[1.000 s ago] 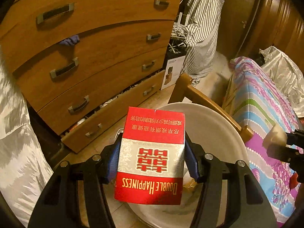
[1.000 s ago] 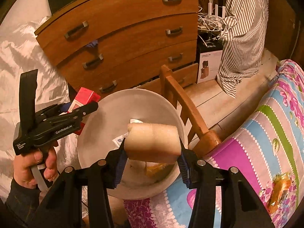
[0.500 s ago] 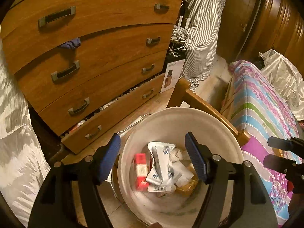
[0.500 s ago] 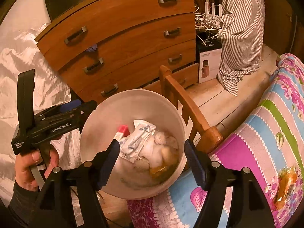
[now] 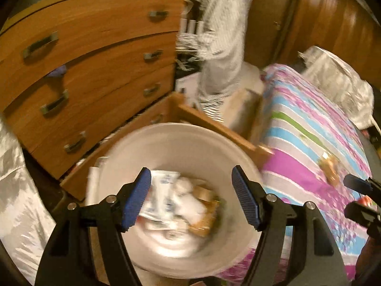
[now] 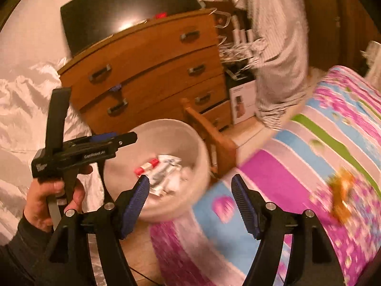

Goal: Collect trash
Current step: 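Move both tools back to the bed and grasp the orange-white paper cup with left tool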

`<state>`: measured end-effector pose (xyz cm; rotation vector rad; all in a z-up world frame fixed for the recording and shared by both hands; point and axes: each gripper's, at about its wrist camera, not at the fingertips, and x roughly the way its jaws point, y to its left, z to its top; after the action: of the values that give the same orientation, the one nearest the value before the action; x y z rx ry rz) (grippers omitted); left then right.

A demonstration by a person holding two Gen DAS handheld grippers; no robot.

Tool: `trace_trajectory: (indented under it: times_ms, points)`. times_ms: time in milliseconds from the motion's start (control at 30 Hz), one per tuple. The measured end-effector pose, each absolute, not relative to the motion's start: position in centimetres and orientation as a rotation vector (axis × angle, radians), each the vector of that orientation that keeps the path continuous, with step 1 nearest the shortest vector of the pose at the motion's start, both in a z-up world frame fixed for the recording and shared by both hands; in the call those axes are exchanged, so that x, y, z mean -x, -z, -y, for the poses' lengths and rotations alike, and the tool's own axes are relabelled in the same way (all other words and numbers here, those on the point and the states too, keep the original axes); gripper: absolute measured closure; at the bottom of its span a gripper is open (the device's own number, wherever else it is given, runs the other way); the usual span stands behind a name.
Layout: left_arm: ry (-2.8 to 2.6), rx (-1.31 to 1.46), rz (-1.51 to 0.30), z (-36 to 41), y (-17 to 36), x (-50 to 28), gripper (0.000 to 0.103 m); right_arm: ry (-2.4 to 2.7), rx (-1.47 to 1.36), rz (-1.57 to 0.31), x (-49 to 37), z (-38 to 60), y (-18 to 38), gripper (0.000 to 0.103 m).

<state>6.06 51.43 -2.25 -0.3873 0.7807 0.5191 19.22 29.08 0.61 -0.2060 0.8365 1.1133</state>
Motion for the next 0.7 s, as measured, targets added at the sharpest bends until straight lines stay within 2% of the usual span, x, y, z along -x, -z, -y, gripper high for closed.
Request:
trace_trajectory:
  times_ms: [267,700]
  points:
    - [-0.305,0.282,-0.836,-39.7,3.4,-12.6,0.036,-0.881,0.110,-0.777,-19.7,-9.4,2.1,0.030]
    - [0.059,0.058,-0.901,-16.2,3.7,-22.6,0.036,-0.528,-0.170,-0.816,-19.4,20.0,8.7,0.027]
